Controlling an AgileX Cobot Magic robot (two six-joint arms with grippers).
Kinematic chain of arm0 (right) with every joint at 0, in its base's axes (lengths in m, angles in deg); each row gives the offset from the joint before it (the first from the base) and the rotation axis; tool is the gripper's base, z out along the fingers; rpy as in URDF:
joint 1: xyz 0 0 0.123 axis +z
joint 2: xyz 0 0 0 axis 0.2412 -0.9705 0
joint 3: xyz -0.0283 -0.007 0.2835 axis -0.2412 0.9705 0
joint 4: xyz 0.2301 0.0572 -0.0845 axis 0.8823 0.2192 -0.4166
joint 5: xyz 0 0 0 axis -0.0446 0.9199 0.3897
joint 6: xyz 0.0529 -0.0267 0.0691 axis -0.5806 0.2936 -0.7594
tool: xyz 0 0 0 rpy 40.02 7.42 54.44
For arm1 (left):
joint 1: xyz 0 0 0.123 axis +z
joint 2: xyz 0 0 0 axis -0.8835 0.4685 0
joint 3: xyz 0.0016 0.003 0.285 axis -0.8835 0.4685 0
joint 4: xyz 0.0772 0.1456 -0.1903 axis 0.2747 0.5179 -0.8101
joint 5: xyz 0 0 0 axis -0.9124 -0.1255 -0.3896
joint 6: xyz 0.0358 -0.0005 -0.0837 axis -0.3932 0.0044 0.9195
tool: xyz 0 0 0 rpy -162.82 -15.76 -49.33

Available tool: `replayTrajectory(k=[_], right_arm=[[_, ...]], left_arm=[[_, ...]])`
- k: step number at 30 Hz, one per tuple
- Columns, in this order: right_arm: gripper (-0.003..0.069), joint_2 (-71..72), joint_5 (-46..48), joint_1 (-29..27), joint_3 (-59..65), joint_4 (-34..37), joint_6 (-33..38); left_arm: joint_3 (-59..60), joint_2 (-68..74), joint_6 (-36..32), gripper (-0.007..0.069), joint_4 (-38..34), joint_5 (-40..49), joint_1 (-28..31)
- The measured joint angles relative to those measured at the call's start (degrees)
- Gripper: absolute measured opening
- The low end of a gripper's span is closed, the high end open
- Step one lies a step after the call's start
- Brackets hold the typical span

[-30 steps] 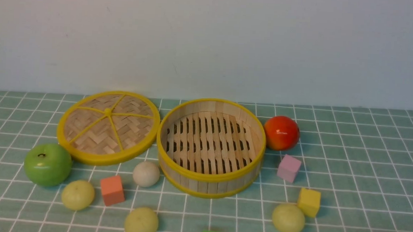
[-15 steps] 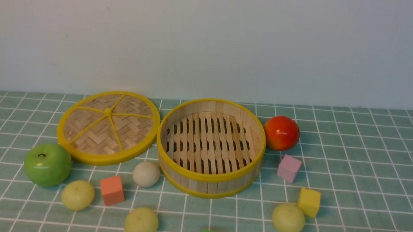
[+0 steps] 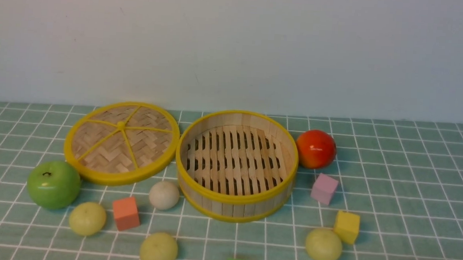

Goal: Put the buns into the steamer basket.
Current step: Use the left arm to grab a steamed stuffed bun

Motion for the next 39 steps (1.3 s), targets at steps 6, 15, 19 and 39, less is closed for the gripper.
replayTrajectory(k=[6, 15, 19, 39], right_arm=[[0.0239, 0.0, 0.0, 0.0, 0.0, 0.0, 0.0], [0.0239, 0.0, 0.0, 0.0, 0.0, 0.0, 0.0], [0.0239, 0.0, 0.0, 0.0, 0.0, 0.0, 0.0], [0.0239, 0.0, 0.0, 0.0, 0.0, 0.1, 0.0]], left_arm=[[0.0, 0.0, 0.0, 0.0238, -5.6, -10.4, 0.0], [0.0, 0.0, -0.2, 0.0238, -5.6, -22.5, 0.0], [-0.9, 0.0, -0.2, 0.0238, -5.7, -22.1, 0.0], [-43.0, 29.2, -0.2, 0.0238, -6.6, 11.1, 0.0]])
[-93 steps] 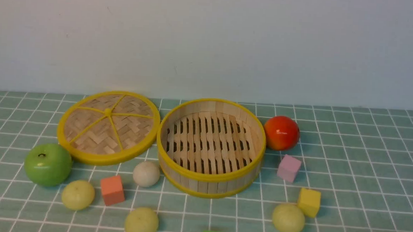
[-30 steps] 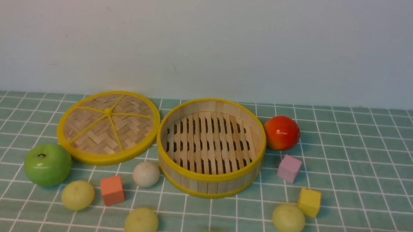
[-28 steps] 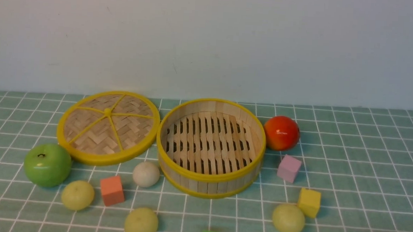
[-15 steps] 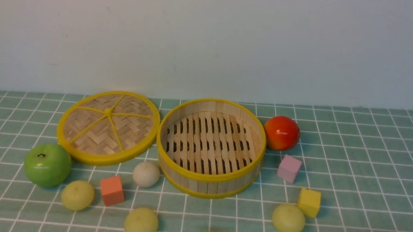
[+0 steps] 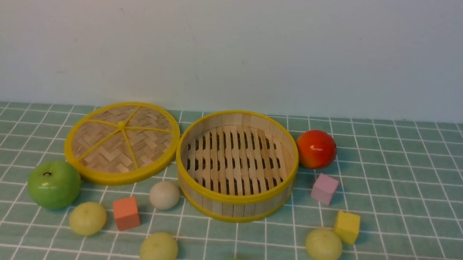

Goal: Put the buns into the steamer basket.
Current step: Use the left arm to grab a steamed stuffed bun

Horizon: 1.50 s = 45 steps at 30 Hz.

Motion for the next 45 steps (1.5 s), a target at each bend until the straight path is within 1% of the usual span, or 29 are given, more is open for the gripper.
replayTrajectory(k=[3, 6, 9, 12, 15, 17, 18, 19, 22, 28, 32, 45], right_arm=[[0.0239, 0.0, 0.0, 0.0, 0.0, 0.0, 0.0], [0.0239, 0.0, 0.0, 0.0, 0.0, 0.0, 0.0], [0.0239, 0.0, 0.0, 0.0, 0.0, 0.0, 0.0], [0.0239, 0.0, 0.0, 0.0, 0.0, 0.0, 0.0], [0.0239, 0.0, 0.0, 0.0, 0.0, 0.0, 0.0], [0.0239, 0.0, 0.0, 0.0, 0.0, 0.0, 0.0], [0.0239, 0.0, 0.0, 0.0, 0.0, 0.0, 0.0], [0.0239, 0.0, 0.0, 0.0, 0.0, 0.0, 0.0], [0.0239, 0.0, 0.0, 0.0, 0.0, 0.0, 0.0], [0.0239, 0.0, 0.0, 0.0, 0.0, 0.0, 0.0], [0.0239, 0.0, 0.0, 0.0, 0.0, 0.0, 0.0], [0.0239, 0.0, 0.0, 0.0, 0.0, 0.0, 0.0]], left_arm=[[-0.2, 7.4, 0.0, 0.0238, 0.7, 2.6, 0.0], [-0.2, 14.1, 0.0, 0.0238, 0.4, 2.5, 0.0], [-0.2, 20.3, 0.3, 0.0238, -1.1, 2.6, 0.0], [-0.2, 24.8, 2.1, 0.0238, -3.0, 3.2, 0.0], [-0.5, 32.2, 4.0, 0.0238, -5.1, 5.2, 0.0], [-2.0, 37.5, 4.1, 0.0238, -5.4, 7.3, 0.0], [-2.0, 38.0, 4.1, 0.0238, -5.4, 7.5, 0.0], [-3.8, 42.3, 4.1, 0.0238, -5.4, 9.3, 0.0], [-6.7, 47.9, 3.5, 0.0238, -5.4, 10.9, 0.0], [-11.3, 57.1, 2.8, 0.0238, -5.1, 10.1, 0.0], [-11.9, 62.0, 2.8, 0.0238, -4.8, 7.2, 0.0], [-14.2, 70.6, 2.8, 0.0238, -3.6, -0.2, 0.0]])
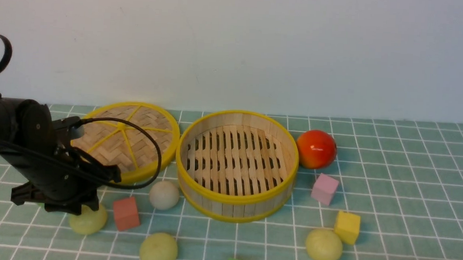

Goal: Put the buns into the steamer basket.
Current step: Use the left arm to grab a steamed stuffed bun, then use the left arm to put the steamed stuffed bun into the steamer

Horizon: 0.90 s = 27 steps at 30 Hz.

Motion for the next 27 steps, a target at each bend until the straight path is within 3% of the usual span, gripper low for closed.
replayTrajectory(k=[6, 11, 12, 13, 18, 23, 27], right_arm=[[0.0239, 0.0, 0.0, 0.0, 0.0, 0.0, 0.0], [0.0239, 0.0, 0.0, 0.0, 0.0, 0.0, 0.0], [0.0239, 0.0, 0.0, 0.0, 0.0, 0.0, 0.0], [0.0239, 0.0, 0.0, 0.0, 0.0, 0.0, 0.0], [0.0239, 0.0, 0.0, 0.0, 0.0, 0.0, 0.0], [0.0239, 0.0, 0.0, 0.0, 0.0, 0.0, 0.0], [0.0239, 0.0, 0.0, 0.0, 0.0, -0.1, 0.0]], left_arm=[[0.0, 1.0, -0.1, 0.0223, 0.4, -0.6, 0.0], [0.0, 1.0, -0.9, 0.0089, 0.4, -0.2, 0.0], [0.0, 0.8, -1.1, 0.0017, 0.4, 0.5, 0.0], [0.0, 0.2, -1.2, -0.0009, 0.4, 1.1, 0.0], [-0.2, -3.9, -1.3, -0.0013, 0.5, 4.3, 0.0], [-8.0, -9.6, -2.3, -0.0013, -0.3, 11.7, -0.8], [-16.9, -9.0, -3.9, -0.0013, -0.9, 14.7, -5.4]])
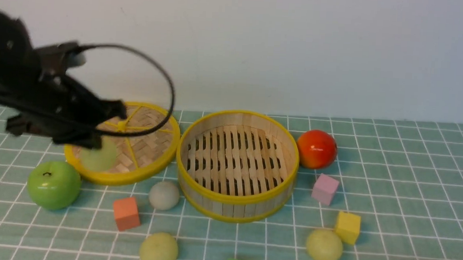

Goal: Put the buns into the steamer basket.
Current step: Use the left arm to put the steamed stuffed bun into the steamer, then use the left arm to grab a steamed stuffed bun

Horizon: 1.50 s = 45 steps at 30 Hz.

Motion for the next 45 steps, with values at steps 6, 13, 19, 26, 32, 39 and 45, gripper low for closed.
replayTrajectory(k=[6, 13, 19, 26, 32, 39, 45], right_arm=[[0.0239, 0.0, 0.0, 0.0, 0.0, 0.0, 0.0], [0.0239, 0.0, 0.0, 0.0, 0.0, 0.0, 0.0], [0.0239, 0.0, 0.0, 0.0, 0.0, 0.0, 0.0], [0.0239, 0.0, 0.0, 0.0, 0.0, 0.0, 0.0], [0.0239, 0.0, 0.0, 0.0, 0.0, 0.0, 0.0], [0.0239, 0.0, 0.0, 0.0, 0.0, 0.0, 0.0], [0.0239, 0.0, 0.0, 0.0, 0.0, 0.0, 0.0]], left_arm=[[-12.1, 10.7, -0.3, -0.0013, -0.9, 0.6, -9.4], [-22.2, 24.2, -0.3, -0.0010, -0.9, 1.8, -13.0], [-23.6, 29.9, -0.2, 0.0006, -0.7, 1.0, -13.0], [-24.0, 29.6, -0.1, 0.0162, -0.7, 0.7, -13.4], [-24.0, 25.0, -2.1, 0.0363, 0.4, 5.8, -13.4], [-21.6, 12.6, -6.3, 0.0407, 4.1, 15.8, -13.4], [-8.0, 5.2, -6.9, 0.0316, 8.6, 8.4, -13.3]])
